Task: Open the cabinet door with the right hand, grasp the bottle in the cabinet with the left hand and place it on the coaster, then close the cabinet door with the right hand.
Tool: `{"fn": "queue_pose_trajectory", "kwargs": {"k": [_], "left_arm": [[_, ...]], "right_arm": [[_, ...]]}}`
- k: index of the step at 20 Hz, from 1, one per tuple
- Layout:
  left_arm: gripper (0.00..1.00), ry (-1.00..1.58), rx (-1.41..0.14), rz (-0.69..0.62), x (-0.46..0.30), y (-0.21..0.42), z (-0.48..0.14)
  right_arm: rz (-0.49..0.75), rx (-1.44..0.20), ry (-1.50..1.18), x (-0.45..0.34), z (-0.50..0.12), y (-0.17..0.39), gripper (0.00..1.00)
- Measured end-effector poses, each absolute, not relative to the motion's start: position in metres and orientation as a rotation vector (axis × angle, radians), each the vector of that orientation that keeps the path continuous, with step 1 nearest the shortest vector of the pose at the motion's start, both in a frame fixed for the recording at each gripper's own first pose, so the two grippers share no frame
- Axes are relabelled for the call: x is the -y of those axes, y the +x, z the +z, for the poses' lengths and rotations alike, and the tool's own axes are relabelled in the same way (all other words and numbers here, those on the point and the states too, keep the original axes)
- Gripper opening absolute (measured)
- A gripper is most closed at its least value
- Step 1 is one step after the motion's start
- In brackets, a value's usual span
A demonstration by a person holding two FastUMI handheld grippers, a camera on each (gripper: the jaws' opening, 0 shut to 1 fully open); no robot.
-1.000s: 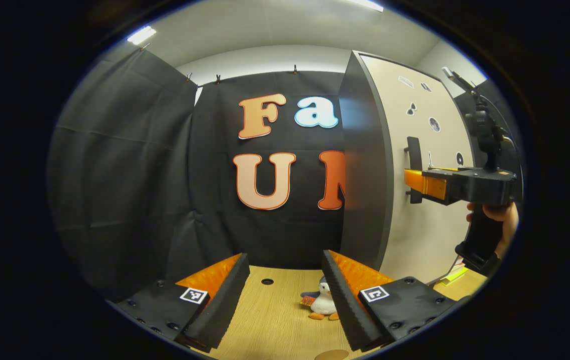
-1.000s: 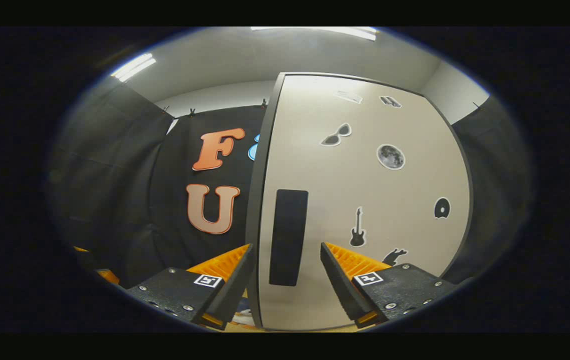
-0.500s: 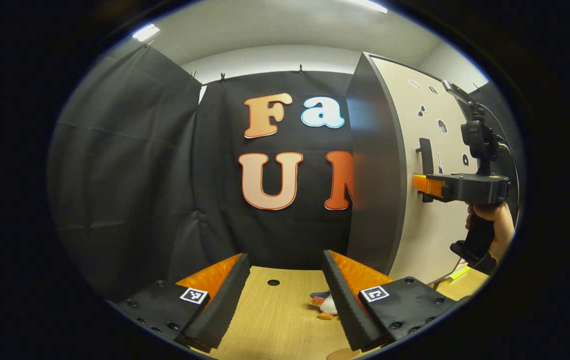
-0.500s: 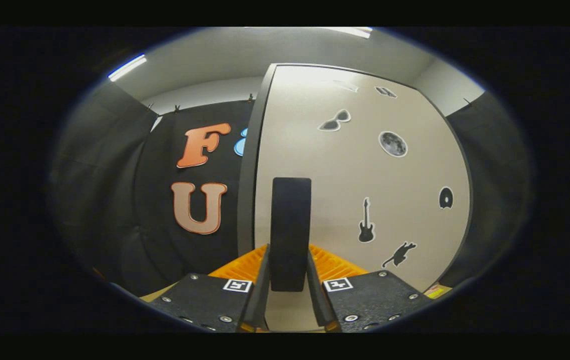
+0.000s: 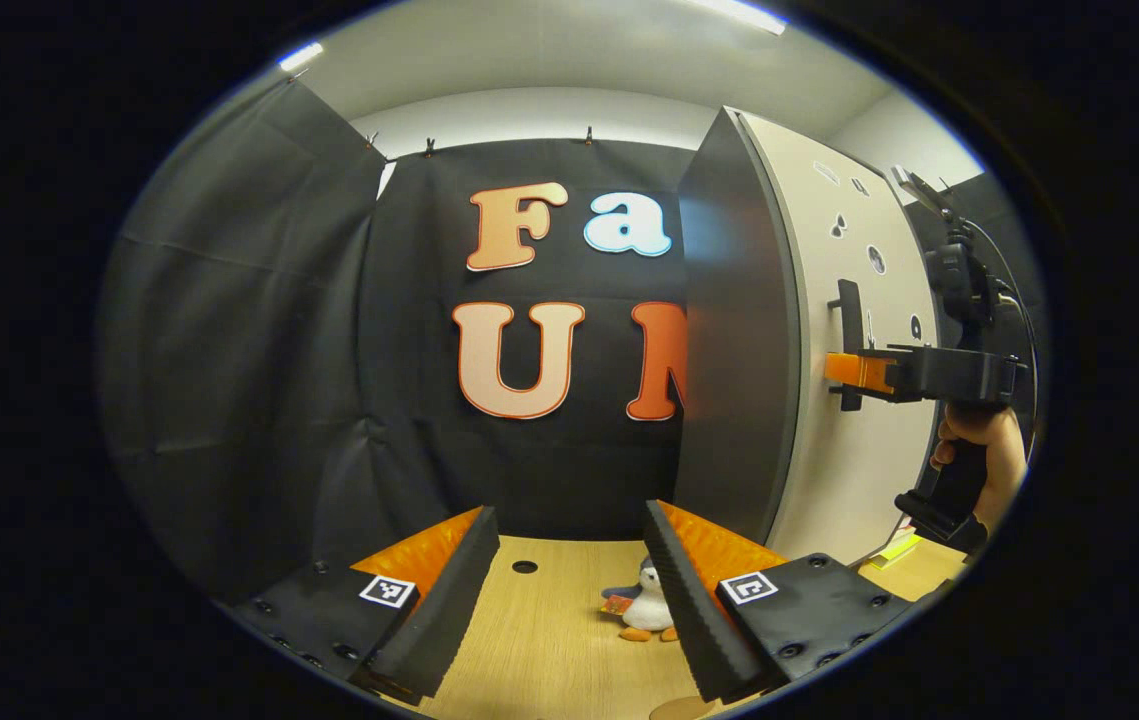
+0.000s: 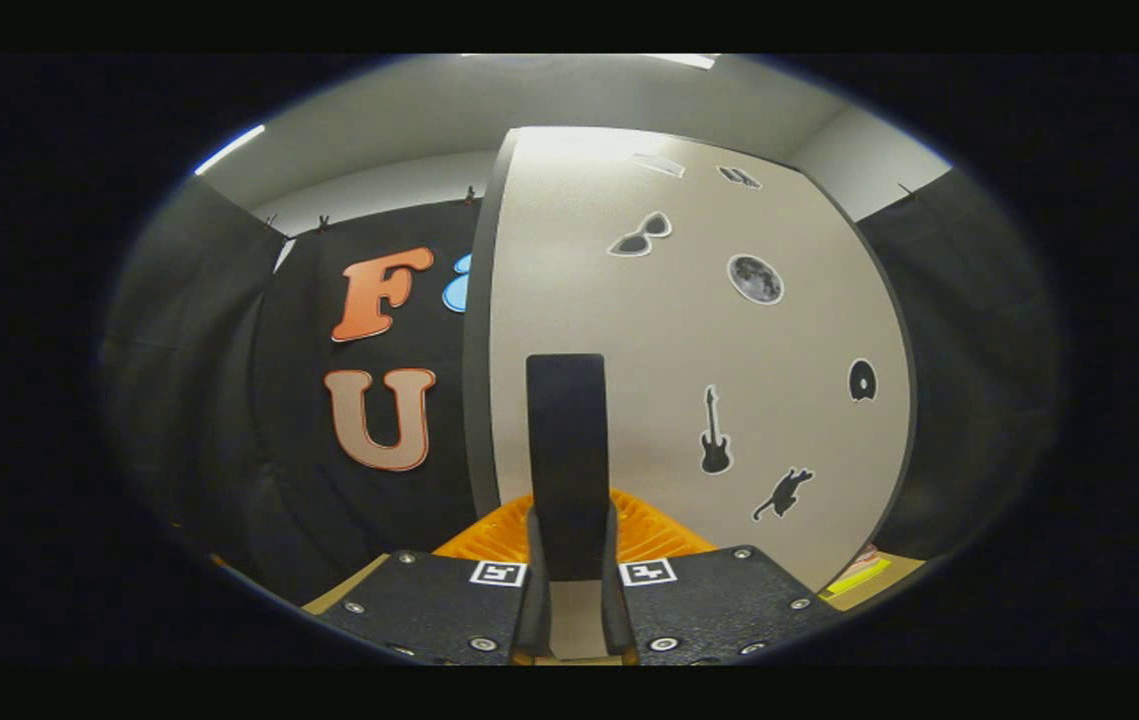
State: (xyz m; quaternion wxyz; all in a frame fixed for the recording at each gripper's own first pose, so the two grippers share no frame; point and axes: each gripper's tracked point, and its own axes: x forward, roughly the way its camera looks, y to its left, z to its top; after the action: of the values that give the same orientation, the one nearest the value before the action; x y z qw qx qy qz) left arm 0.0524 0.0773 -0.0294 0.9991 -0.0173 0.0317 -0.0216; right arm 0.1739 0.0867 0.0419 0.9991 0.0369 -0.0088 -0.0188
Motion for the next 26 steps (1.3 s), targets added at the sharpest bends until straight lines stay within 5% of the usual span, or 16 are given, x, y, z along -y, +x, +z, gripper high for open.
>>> {"fn": "queue_pose_trajectory", "kwargs": {"k": [16, 26], "left_arm": [[0.96, -0.092, -0.065, 0.008, -0.011, -0.02, -0.02], [0.95, -0.04, 0.002, -0.069, 0.068, -0.06, 0.01]], "right_arm": [[0.069, 0.022, 0.142, -0.064, 0.055, 0.098, 0.18], [-0.017, 0.019, 0.203, -0.031, 0.056, 0.074, 0.18]]}}
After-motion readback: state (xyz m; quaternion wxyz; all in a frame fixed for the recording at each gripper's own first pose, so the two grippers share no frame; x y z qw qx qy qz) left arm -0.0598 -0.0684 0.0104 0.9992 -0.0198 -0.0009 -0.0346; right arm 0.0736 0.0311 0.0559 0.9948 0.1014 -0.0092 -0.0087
